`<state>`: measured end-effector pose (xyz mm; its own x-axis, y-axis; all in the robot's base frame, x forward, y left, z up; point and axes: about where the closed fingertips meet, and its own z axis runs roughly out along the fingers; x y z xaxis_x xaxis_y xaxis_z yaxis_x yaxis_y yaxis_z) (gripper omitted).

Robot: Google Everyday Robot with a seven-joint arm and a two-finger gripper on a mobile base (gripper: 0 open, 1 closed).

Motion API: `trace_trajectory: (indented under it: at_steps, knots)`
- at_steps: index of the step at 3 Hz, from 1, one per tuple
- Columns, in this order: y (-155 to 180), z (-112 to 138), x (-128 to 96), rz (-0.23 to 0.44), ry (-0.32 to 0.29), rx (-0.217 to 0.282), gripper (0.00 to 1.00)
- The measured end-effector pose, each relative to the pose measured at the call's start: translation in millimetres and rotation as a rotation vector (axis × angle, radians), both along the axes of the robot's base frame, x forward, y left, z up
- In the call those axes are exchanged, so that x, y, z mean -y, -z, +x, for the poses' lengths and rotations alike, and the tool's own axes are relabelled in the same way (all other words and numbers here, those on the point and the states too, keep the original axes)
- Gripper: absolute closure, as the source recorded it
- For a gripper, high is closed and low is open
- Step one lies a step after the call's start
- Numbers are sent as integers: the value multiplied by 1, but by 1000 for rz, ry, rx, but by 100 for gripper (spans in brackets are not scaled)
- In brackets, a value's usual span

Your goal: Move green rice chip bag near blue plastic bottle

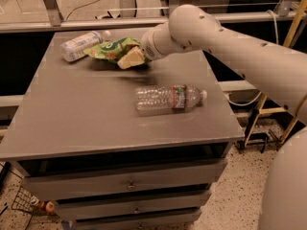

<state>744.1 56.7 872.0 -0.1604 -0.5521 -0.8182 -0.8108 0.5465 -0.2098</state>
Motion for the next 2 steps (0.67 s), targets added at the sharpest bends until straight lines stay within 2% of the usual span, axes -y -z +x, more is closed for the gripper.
trace_trajectory:
  at_steps: [1, 2]
  knots:
    - [0, 0, 0, 0, -1, 0, 0]
    - [-18, -3, -6, -44, -28, 44, 0]
